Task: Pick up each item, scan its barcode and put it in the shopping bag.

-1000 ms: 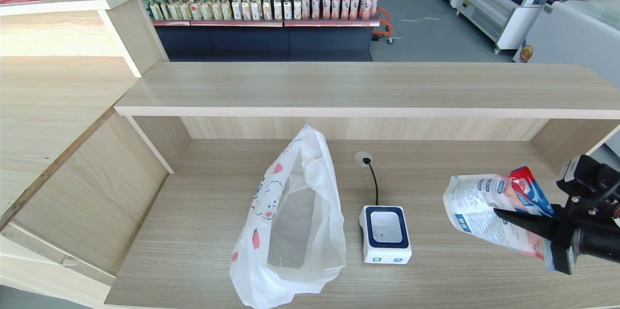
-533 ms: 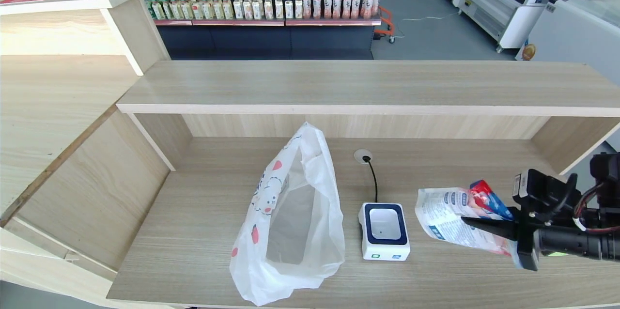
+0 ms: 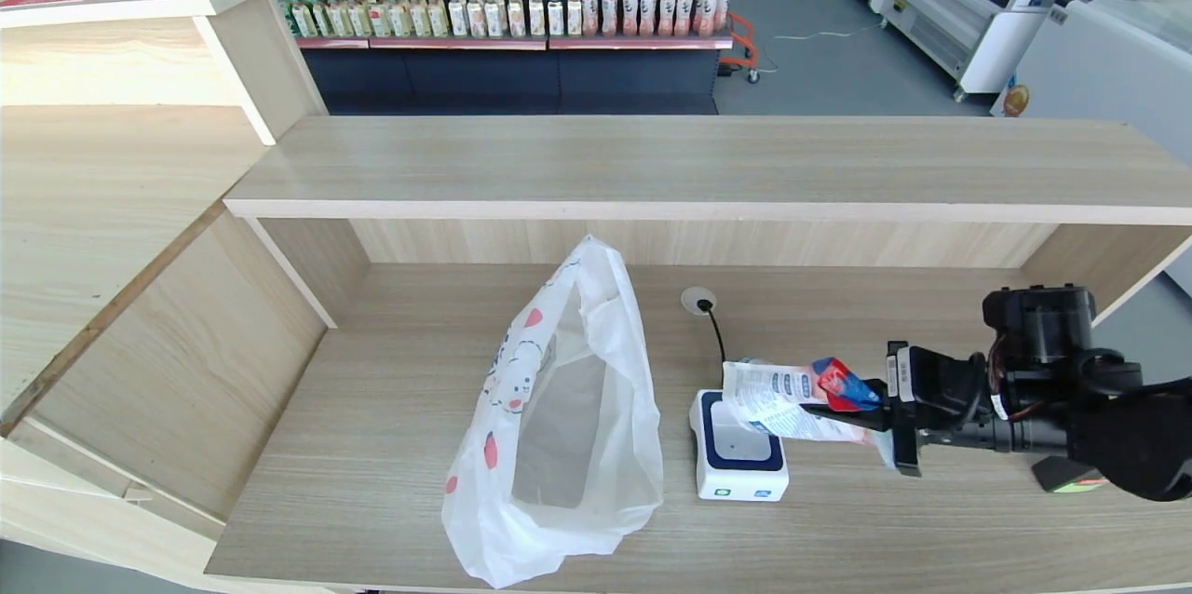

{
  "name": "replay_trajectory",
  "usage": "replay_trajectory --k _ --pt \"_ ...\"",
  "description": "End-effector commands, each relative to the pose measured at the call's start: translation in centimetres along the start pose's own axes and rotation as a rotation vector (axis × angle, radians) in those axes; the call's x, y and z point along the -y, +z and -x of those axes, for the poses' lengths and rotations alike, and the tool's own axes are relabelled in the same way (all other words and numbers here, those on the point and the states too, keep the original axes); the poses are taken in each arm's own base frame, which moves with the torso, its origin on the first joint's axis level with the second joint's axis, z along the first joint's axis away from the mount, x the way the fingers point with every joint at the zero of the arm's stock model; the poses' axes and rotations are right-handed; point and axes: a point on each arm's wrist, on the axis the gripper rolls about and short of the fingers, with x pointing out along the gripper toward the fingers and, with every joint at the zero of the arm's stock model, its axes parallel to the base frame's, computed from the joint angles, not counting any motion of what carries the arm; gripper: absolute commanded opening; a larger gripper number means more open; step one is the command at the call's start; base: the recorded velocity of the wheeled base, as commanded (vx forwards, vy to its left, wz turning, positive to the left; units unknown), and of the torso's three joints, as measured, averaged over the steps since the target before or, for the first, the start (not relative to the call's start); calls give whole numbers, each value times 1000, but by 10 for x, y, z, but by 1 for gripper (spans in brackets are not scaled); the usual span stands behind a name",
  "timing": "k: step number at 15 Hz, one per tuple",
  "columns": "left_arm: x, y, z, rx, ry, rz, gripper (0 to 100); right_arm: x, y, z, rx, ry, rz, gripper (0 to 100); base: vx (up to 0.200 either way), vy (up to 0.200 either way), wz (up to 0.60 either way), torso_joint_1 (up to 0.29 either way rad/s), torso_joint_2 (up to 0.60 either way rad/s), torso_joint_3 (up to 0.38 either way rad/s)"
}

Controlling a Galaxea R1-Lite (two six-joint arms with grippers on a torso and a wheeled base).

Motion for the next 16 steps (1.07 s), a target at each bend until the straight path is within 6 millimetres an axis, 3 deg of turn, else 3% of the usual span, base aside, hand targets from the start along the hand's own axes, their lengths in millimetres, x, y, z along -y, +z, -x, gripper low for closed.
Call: replay_trajectory --k 1,6,16 --pt "0 0 0 0 1 0 100 -8 -11 -22 15 70 -25 0 0 0 0 0 0 0" --pt "0 0 0 0 1 0 100 -1 -11 -54 75 55 68 0 0 0 0 0 0 0" --pt "0 0 0 0 1 0 100 4 -11 -46 71 22 105 0 0 0 0 0 0 0"
